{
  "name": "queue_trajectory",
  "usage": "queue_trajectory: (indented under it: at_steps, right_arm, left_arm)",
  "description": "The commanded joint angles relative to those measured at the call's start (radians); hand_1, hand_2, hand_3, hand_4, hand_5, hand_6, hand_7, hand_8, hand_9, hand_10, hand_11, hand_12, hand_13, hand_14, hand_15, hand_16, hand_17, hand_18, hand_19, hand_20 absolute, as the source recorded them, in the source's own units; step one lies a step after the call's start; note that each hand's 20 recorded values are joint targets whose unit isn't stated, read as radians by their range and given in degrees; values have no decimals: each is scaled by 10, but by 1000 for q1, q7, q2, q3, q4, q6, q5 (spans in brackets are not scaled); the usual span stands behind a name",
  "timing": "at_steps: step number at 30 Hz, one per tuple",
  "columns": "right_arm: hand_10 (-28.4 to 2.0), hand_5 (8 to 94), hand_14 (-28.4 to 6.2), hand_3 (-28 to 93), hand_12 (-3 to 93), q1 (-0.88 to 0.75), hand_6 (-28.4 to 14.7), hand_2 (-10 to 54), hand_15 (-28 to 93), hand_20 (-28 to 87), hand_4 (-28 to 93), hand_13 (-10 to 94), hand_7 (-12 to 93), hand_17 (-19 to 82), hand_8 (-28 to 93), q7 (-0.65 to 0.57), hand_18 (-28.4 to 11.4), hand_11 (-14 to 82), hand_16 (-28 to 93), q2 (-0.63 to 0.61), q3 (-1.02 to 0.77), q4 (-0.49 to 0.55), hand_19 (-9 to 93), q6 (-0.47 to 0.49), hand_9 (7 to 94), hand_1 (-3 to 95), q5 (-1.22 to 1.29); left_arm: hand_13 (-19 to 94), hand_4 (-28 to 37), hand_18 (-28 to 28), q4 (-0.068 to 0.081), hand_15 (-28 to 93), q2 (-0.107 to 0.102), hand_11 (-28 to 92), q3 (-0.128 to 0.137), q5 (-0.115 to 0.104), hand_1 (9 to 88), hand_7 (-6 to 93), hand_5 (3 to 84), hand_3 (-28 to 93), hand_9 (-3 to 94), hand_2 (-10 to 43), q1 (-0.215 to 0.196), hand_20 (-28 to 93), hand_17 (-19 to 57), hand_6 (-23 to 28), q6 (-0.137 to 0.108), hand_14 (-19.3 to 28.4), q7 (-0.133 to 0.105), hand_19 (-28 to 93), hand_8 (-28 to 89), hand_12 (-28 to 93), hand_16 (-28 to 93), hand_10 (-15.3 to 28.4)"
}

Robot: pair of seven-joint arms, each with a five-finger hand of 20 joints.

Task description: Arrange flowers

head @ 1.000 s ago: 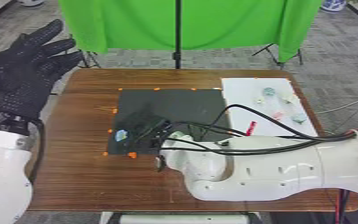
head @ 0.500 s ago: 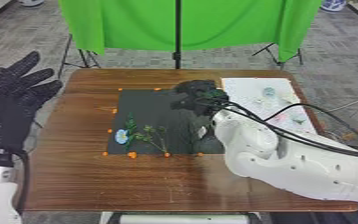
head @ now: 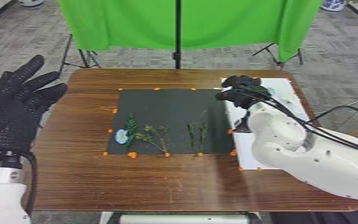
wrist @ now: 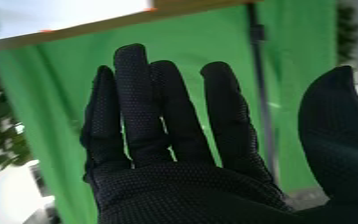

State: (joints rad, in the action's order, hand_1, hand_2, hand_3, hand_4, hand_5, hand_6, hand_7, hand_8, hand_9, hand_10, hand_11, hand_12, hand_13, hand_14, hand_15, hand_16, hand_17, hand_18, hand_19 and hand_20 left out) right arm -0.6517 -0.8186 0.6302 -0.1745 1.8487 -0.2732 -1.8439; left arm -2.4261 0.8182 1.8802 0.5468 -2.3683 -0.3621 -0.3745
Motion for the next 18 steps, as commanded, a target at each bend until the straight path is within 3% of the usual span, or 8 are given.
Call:
queue_trajectory:
  at_steps: [1, 8, 11, 18]
  right_arm:
    - [-201, 467, -196, 836, 139, -122, -24, 41, 543, 255, -257, 386, 176, 104, -140, -73, -227, 167, 105, -91, -137, 11, 684, 58, 467, 177, -45]
    - [-206, 482, -194, 836, 139, -287, -32, 21, 573, 260, -255, 401, 178, 133, -142, -124, -229, 171, 98, -154, -281, 50, 726, 87, 471, 207, -56]
    - [-208, 490, -194, 837, 139, -308, -34, 13, 584, 261, -253, 407, 180, 143, -141, -135, -231, 174, 95, -155, -292, 44, 742, 98, 477, 218, -65]
    - [-209, 493, -195, 842, 138, -328, -35, -4, 596, 254, -253, 414, 177, 154, -141, -159, -230, 175, 85, -176, -287, 18, 765, 161, 479, 241, -64]
  left_arm:
    - [262, -283, 246, 4, 630, 14, 282, -13, 3, 196, 125, 353, 758, 307, 95, -4, 185, -51, 91, -14, 284, 5, 688, -84, 114, -117, 200]
    - [252, -283, 245, 0, 624, 24, 283, -5, 11, 194, 126, 352, 759, 306, 95, -3, 190, -60, 90, -13, 284, 27, 662, -85, 113, -127, 199]
    - [251, -283, 244, 0, 622, 27, 284, -10, 6, 194, 127, 352, 760, 307, 95, -1, 193, -61, 90, -17, 284, 24, 656, -85, 113, -127, 200]
    - [249, -283, 244, 10, 620, 20, 282, -27, 12, 196, 128, 351, 761, 307, 95, 25, 203, -61, 91, -2, 284, 40, 649, -85, 112, -127, 201]
